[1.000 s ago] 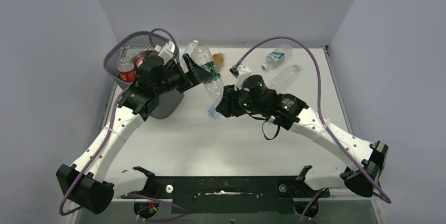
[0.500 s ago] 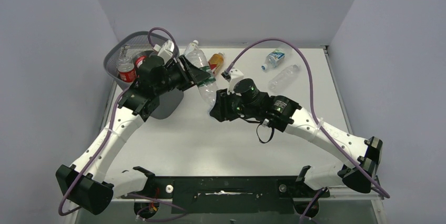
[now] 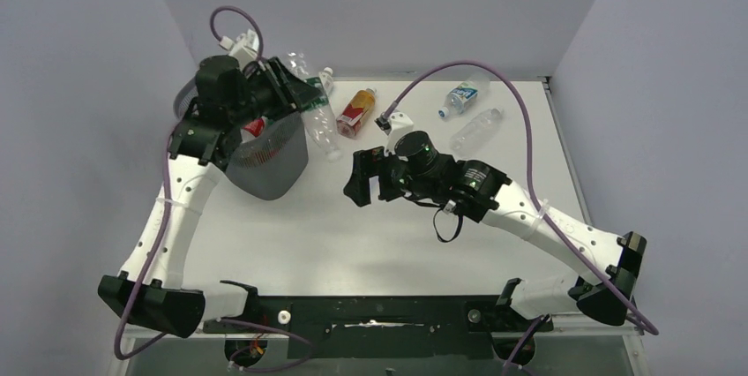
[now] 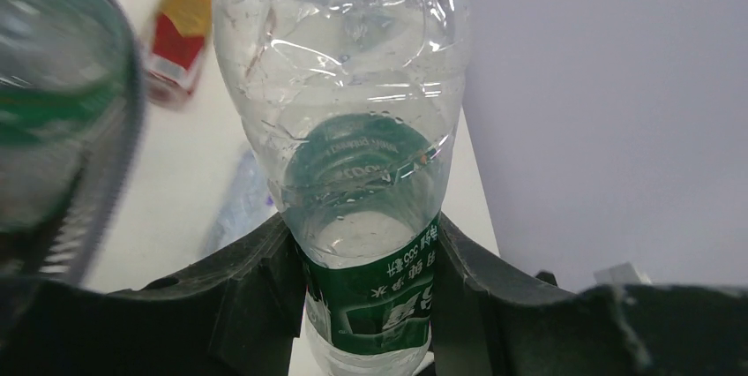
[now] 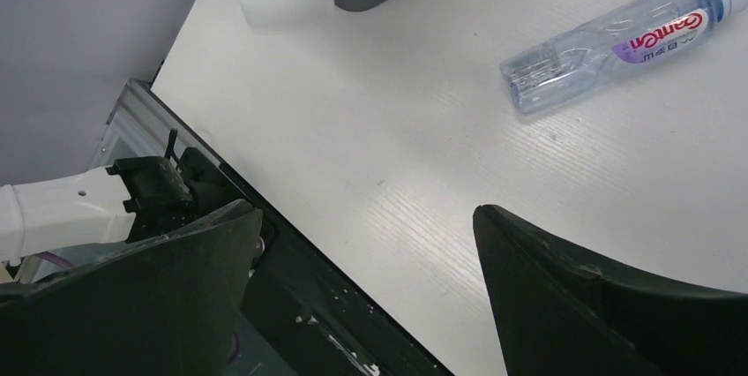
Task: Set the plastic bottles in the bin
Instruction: Pick up the plastic bottle at the center of the board, then place the plastic bottle in the trash bin.
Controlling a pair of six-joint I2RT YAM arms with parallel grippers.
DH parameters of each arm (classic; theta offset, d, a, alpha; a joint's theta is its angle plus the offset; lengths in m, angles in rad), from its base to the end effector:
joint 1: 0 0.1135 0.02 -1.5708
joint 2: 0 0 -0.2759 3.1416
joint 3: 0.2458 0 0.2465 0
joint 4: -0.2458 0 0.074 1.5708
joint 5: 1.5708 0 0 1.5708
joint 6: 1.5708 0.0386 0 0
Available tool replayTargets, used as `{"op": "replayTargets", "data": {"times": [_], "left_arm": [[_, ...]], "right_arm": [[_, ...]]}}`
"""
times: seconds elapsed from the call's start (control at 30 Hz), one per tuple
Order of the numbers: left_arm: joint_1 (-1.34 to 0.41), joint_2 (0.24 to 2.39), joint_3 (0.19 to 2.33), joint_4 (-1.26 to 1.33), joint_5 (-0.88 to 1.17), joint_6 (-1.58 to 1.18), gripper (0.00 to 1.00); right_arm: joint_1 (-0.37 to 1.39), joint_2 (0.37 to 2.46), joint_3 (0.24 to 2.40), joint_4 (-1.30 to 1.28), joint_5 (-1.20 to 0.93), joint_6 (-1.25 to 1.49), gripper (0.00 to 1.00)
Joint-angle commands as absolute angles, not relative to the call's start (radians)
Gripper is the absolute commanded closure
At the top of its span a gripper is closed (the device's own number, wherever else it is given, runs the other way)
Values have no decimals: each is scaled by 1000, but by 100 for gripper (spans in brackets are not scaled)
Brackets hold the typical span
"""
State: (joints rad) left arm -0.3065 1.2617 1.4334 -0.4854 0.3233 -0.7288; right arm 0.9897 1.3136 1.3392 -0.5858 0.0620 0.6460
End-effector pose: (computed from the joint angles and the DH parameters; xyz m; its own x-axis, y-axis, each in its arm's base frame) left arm 0.2505 -0.0921 0.4421 -0.6019 -0.4719 -0.6443 0.2324 0.6683 -0.7066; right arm 0.1571 0.2349 0.3866 -0.7178 0.0016 -0.6963 -0.4675 0.7399 0.4837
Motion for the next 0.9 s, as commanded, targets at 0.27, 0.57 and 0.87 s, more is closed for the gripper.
{"op": "replayTargets", "data": {"times": [0.27, 0.57, 0.87], "left_arm": [[34, 1395, 1903, -766, 310, -442, 60], [148, 1438, 1987, -808, 123, -294, 60], [160, 1409, 1923, -742, -73, -178, 60]], "right_arm": [[1000, 1155, 1311, -626, 145, 693, 2], [1001, 1112, 1304, -698, 166, 698, 1], [1001, 1126, 1261, -658, 151, 705, 0]]}}
